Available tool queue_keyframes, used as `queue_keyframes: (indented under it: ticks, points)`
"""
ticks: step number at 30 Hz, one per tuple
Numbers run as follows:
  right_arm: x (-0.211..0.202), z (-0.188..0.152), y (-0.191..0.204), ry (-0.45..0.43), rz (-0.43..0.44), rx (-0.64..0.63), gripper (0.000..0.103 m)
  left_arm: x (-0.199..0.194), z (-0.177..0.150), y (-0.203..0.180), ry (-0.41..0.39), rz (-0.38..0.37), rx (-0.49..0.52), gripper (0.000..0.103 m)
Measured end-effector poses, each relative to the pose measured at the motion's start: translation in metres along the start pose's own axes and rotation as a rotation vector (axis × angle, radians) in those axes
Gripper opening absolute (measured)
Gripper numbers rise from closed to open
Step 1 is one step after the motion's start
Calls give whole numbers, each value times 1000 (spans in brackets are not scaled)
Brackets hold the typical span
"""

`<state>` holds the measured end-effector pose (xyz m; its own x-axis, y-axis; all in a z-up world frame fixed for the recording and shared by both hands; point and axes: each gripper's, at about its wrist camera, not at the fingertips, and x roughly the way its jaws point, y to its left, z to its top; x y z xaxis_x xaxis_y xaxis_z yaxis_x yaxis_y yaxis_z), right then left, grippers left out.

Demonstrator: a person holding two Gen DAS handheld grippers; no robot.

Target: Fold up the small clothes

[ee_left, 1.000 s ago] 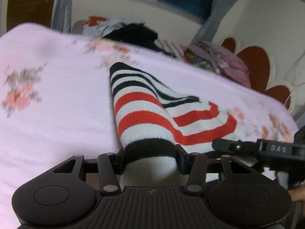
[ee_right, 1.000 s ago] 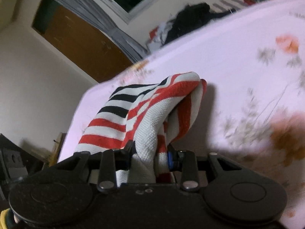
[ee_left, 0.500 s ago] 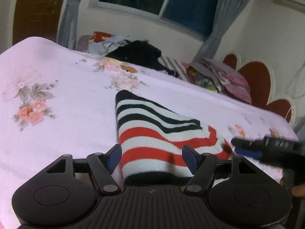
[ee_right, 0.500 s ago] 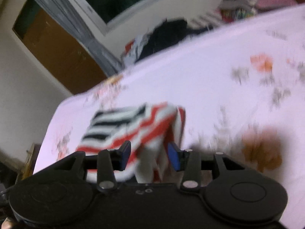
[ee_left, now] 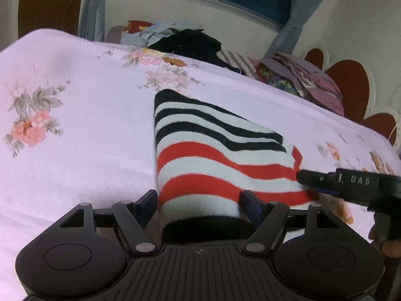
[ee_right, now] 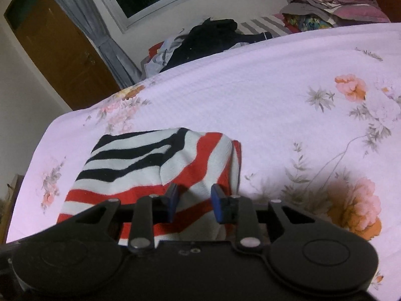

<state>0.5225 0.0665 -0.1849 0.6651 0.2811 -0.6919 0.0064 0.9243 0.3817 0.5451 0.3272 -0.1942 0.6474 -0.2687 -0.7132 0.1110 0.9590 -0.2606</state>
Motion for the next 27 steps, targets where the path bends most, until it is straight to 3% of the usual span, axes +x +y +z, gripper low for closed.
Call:
queue_keyframes:
  ticks: [3,12,16,27]
  points:
    - [-20,-3,10,-36,2,-45,33,-14,-2,-4,-3,7,14,73]
    - [-79,-47,24,-54,38,-122,33,-47,-29,-18,14,37,68,73]
    - [-72,-67,14,-8,-35,-129,33,-47,-45,-18,28,55,88,77]
    - [-58,-94,-6,27,-66,-25,37,-50,-46,-20,23,57,134,79]
